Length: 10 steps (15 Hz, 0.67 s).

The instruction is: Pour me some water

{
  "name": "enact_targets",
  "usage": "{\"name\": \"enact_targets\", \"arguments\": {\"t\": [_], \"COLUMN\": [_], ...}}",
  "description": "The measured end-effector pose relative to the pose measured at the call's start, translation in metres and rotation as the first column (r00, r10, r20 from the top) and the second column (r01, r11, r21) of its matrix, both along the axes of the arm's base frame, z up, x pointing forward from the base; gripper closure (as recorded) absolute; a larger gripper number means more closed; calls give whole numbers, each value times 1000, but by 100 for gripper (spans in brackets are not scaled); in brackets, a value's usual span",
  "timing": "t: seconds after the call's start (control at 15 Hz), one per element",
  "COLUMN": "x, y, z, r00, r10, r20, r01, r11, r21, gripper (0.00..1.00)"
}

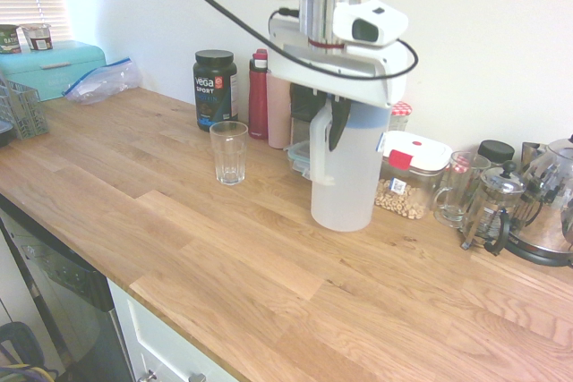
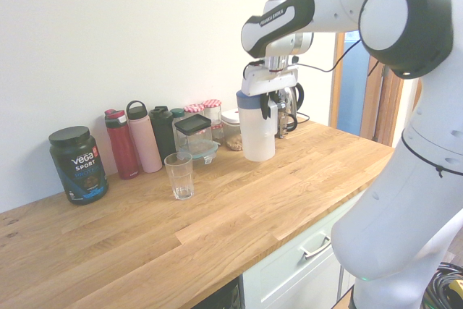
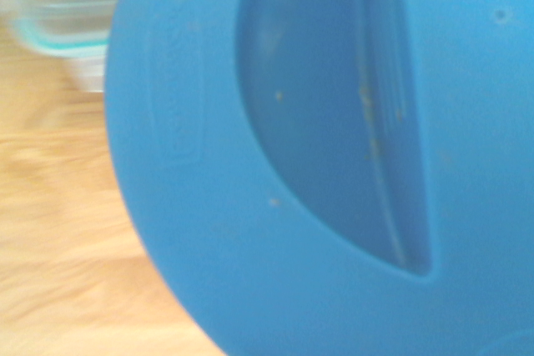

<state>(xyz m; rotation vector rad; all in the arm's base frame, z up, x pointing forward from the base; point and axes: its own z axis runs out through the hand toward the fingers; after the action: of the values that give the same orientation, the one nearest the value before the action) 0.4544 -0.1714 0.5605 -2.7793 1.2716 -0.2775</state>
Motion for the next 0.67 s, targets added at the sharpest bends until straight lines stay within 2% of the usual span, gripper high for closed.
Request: {"name": "enact_targets", "arguments": {"t": [0.2, 0.33, 0.47, 0.67], "x": [-12, -10, -9, -9], "y": [28, 46, 60, 82], "z": [31, 37, 39, 39], "r00": [988, 961, 920, 835], "r10": [153, 278, 391, 544], "r20": [8, 0, -18, -78], "r01": [-153, -278, -391, -547], "r11": [988, 960, 921, 837], "r21": [26, 20, 9, -7], "gripper": [100, 100, 100, 100]}}
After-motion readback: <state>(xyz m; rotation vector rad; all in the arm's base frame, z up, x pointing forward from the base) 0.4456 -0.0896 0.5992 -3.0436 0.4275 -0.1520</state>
